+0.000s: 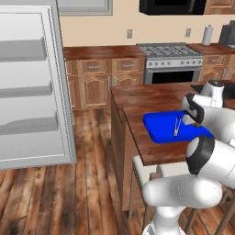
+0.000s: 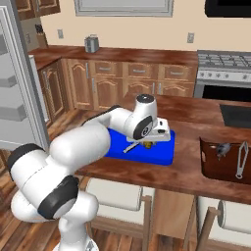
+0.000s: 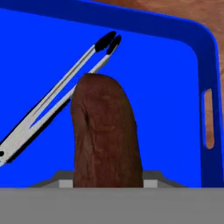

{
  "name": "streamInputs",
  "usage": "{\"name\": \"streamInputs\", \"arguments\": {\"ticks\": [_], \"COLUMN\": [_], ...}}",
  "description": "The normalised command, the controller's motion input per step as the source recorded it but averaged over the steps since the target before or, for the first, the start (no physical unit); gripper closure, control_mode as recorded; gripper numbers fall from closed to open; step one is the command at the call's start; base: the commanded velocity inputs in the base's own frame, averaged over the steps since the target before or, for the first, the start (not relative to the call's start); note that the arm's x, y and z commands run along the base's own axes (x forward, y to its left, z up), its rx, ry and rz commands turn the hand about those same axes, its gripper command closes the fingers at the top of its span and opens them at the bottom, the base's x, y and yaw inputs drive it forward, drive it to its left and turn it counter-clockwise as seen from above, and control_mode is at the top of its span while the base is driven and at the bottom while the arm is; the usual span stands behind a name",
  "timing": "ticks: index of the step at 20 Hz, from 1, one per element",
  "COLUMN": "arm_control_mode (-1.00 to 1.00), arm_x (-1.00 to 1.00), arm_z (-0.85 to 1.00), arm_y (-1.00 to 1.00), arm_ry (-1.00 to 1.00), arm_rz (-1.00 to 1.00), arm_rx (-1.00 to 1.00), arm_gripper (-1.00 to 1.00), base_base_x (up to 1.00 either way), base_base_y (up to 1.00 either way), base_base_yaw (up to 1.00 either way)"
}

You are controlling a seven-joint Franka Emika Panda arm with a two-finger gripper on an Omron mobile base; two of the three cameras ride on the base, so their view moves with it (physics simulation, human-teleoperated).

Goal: Gather the onion and sweet potato from the fridge and place them on a tray on the dining counter. Then gather the chicken drumstick and fish from the fridge and place them on the other tray.

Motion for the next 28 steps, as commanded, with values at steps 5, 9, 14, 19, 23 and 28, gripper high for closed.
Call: {"name": "streamInputs", "arguments": {"ticks": [5,9,14,19,23,28], "arm_control_mode": [-1.00,-1.00,-1.00,-1.00,-1.00,-1.00], "arm_x": [0.23,0.21,0.26,0.23,0.02,-0.29], "arm_z": [-0.34,-0.30,-0.24,-0.19,-0.03,0.06], "arm_y": [-0.16,-0.20,-0.12,-0.02,0.00,0.00], "arm_ry": [0.00,0.00,0.01,0.01,0.00,-0.03], "arm_rz": [0.00,0.00,0.00,0.00,0.00,-0.04], "arm_rx": [0.00,0.00,0.00,0.00,0.00,0.04], "arm_gripper": [1.00,1.00,1.00,1.00,-1.00,-1.00], "base_base_x": [0.00,0.00,0.00,0.00,0.00,0.00], "base_base_y": [0.00,0.00,0.00,0.00,0.00,0.00], "base_base_yaw": [0.00,0.00,0.00,0.00,0.00,0.00]}}
